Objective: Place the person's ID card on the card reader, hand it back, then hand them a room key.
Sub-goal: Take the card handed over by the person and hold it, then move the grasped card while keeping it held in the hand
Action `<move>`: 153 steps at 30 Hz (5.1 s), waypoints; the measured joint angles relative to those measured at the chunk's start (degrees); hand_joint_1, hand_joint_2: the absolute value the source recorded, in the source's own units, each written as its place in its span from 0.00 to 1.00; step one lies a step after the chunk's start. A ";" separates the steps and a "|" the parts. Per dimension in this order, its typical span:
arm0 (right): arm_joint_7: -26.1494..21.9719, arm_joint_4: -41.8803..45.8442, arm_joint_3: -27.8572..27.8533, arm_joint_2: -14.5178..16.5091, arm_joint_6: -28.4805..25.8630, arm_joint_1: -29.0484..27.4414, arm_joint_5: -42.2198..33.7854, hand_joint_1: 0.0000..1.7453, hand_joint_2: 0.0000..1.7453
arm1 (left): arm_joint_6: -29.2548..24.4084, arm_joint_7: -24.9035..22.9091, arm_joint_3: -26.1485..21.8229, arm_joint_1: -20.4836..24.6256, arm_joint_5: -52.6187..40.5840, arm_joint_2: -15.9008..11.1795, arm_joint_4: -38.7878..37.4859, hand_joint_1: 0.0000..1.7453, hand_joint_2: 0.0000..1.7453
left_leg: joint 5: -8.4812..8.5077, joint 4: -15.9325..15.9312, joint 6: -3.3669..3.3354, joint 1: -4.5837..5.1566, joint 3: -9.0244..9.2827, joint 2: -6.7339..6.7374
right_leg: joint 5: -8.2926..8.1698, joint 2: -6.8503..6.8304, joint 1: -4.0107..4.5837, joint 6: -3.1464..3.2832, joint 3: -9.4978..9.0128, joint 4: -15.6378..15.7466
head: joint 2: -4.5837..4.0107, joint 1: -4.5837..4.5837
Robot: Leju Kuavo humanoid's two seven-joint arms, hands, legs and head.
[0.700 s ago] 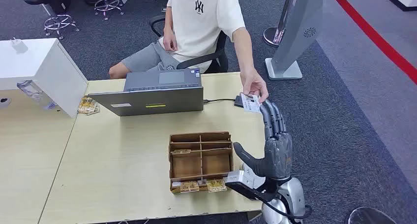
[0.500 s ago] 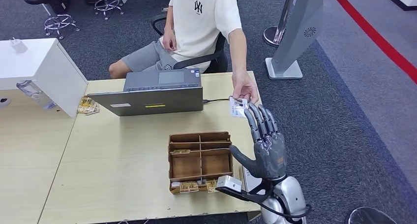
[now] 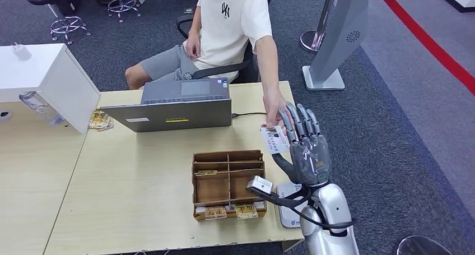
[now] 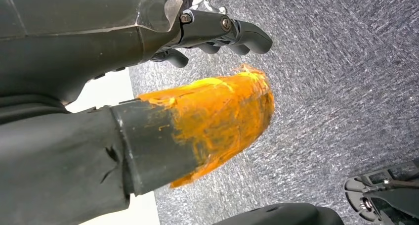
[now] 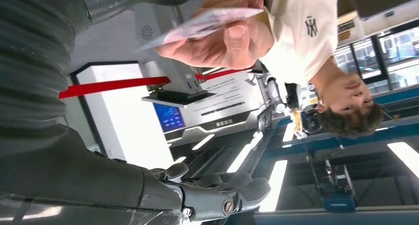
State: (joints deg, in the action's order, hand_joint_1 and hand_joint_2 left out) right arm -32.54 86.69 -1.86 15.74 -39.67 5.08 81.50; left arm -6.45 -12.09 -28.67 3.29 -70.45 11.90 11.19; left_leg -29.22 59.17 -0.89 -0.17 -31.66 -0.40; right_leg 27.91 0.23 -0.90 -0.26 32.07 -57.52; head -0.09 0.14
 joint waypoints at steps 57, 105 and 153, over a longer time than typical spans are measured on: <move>5.15 5.89 5.25 -8.76 22.68 -13.38 -74.76 1.00 1.00 | -3.10 2.41 -4.63 -0.95 3.53 0.32 0.00 0.00 0.00 | -0.05 0.00 0.05 0.01 -0.04 0.02 | 0.02 0.01 0.01 0.01 0.09 0.01 | 0.00 0.00; 13.27 1.43 -3.51 -11.69 27.60 -18.20 -55.39 1.00 1.00 | -3.74 2.98 -6.18 -1.47 1.38 0.34 0.00 0.00 0.00 | -0.06 -0.01 0.05 0.03 -0.06 0.02 | 0.02 0.01 0.01 0.02 0.08 0.02 | 0.00 0.01; 22.00 -11.33 1.78 -14.89 18.24 -11.62 -36.39 1.00 1.00 | -3.77 1.87 -10.17 -1.92 1.29 1.69 0.00 0.00 0.00 | -0.06 0.00 0.05 0.03 0.01 0.05 | 0.02 0.03 0.01 0.01 0.04 0.02 | 0.00 0.01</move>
State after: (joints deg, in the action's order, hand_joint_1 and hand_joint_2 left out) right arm -10.54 75.36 -0.08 0.85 -21.43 -6.55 45.11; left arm -10.22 -10.22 -38.85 1.37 -69.16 13.58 11.19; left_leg -29.28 59.17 -0.84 -0.14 -31.64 -0.35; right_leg 27.93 0.26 -0.89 -0.25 32.10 -57.50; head -0.09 0.15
